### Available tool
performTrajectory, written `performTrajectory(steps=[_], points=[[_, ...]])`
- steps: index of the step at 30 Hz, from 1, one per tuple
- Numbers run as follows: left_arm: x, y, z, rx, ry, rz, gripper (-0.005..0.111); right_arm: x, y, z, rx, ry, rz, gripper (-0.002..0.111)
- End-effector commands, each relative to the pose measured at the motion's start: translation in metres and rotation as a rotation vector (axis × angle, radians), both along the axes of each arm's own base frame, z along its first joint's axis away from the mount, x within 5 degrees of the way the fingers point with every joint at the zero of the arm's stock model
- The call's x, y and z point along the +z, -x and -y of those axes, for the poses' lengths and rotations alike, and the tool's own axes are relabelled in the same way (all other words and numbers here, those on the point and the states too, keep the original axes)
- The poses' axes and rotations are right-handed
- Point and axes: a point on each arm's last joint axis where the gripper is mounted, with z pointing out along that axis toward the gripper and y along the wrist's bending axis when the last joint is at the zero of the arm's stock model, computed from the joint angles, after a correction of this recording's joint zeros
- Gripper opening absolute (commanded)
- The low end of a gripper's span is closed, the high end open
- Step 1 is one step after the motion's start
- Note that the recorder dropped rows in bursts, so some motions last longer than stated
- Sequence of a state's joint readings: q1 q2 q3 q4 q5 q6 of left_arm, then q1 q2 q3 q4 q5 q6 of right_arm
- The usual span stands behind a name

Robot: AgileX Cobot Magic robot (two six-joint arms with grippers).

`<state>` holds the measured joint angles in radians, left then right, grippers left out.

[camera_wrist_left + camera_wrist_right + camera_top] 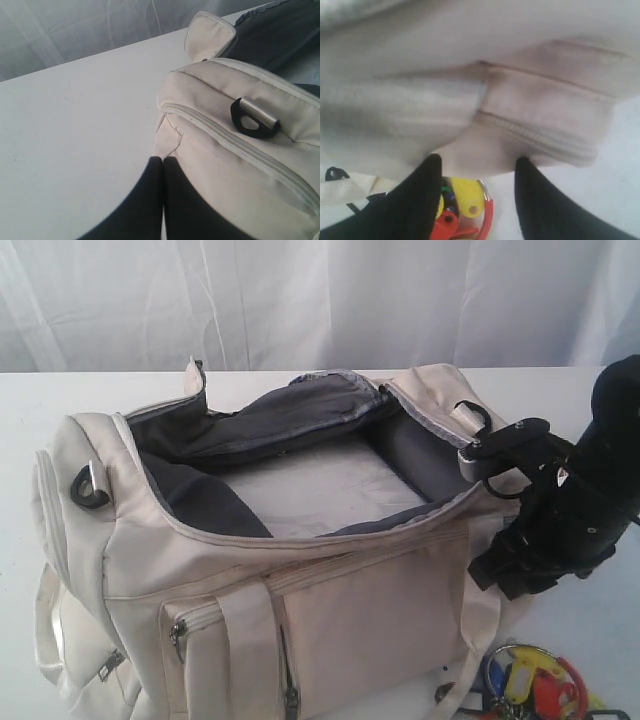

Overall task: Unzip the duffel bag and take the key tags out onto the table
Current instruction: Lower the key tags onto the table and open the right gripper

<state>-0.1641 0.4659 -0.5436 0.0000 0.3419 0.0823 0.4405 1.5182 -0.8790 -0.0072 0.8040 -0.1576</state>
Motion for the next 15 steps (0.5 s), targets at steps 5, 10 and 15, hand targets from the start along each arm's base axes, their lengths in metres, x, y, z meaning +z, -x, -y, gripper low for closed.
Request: performTrajectory(steps=[5, 10, 15], points=[[-0.003, 0.001, 0.0, 0.002, 0.001, -0.008, 0.001, 0.036, 0.0, 0.001, -0.001, -0.024, 0.074, 0.057], [-0.003, 0.001, 0.0, 0.002, 0.001, -0.008, 0.001, 0.068, 0.007, 0.004, -0.017, -0.037, 0.086, 0.056], [-0.002, 0.001, 0.0, 0.002, 0.003, -0.006, 0.001, 0.084, 0.022, 0.01, -0.036, -0.037, 0.045, 0.041]])
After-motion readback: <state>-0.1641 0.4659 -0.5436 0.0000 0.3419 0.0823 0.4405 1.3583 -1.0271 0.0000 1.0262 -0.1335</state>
